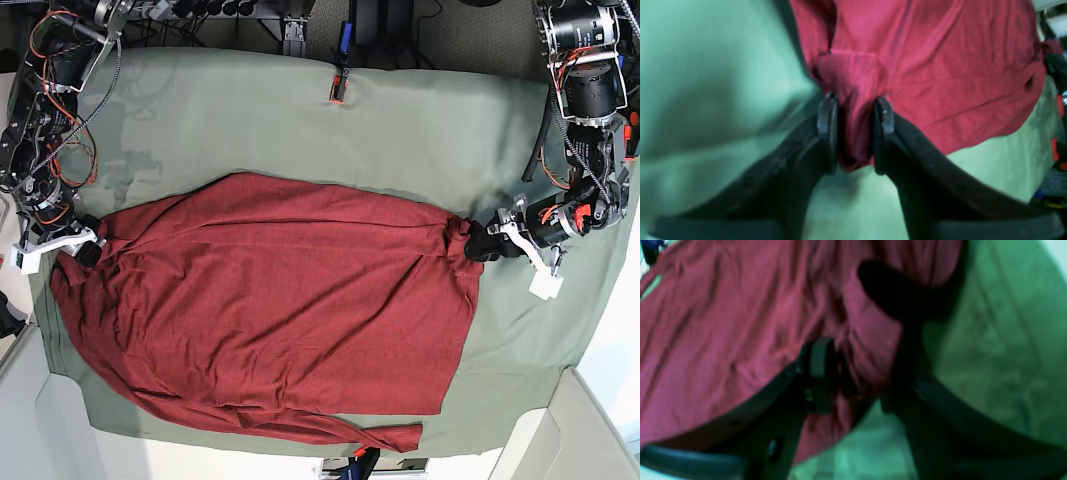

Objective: Fold the T-shirt properly
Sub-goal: 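Pull the folded edge with both grippers to straighten the fold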

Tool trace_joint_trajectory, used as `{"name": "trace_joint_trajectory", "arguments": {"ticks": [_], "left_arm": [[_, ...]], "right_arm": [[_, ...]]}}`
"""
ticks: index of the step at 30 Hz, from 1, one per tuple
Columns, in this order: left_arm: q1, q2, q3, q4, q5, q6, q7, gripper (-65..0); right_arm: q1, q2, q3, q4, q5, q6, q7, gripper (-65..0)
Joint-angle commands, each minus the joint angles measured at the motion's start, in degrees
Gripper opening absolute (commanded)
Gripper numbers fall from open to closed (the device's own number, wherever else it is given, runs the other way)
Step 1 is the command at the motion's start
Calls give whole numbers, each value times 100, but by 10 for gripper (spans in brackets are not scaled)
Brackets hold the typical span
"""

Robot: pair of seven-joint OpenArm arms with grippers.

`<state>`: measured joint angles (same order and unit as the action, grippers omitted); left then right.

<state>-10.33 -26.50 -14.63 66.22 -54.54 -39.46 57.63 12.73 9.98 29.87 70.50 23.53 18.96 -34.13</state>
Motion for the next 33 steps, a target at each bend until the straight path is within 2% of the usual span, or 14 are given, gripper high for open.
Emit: {"name": "trace_joint_trajectory", "arguments": {"ticks": [1, 3, 6, 13, 15, 19, 20, 27, 30, 31, 33], "left_arm": [[-85, -111, -26, 168, -37, -54, -79, -503], [-33, -111, -26, 192, 66, -54, -83, -511], [116, -111, -26, 192, 98, -54, -101, -590], [409, -114, -26, 192, 57, -54, -122, -590], [463, -114, -28, 192, 57, -54, -129, -551], [496, -114, -26, 184, 57, -54, -129, -347], [494, -111, -26, 184, 28, -54, -129, -329], [494, -46, -26, 179, -168, -54, -229, -330], [492, 81, -26, 96, 76, -54, -483, -346], [492, 127, -26, 46, 214, -54, -560, -384], [492, 225, -26, -52, 492, -54, -684, -524]], "right_arm": [[28, 76, 17, 111, 109, 59, 85, -427], [-111, 74, 17, 111, 111, 59, 90, -427], [-286, 76, 17, 111, 103, 59, 118, -427], [-400, 76, 17, 111, 111, 59, 129, -427], [-404, 76, 17, 111, 114, 59, 127, -427], [-404, 76, 17, 111, 116, 59, 127, -427], [-404, 76, 17, 111, 116, 61, 125, -427], [-404, 74, 17, 111, 229, 61, 87, -427], [-404, 57, 15, 111, 354, 87, 85, -427], [-404, 37, 17, 111, 352, 87, 87, -427], [-402, -4, 15, 111, 348, 87, 90, -427]]}}
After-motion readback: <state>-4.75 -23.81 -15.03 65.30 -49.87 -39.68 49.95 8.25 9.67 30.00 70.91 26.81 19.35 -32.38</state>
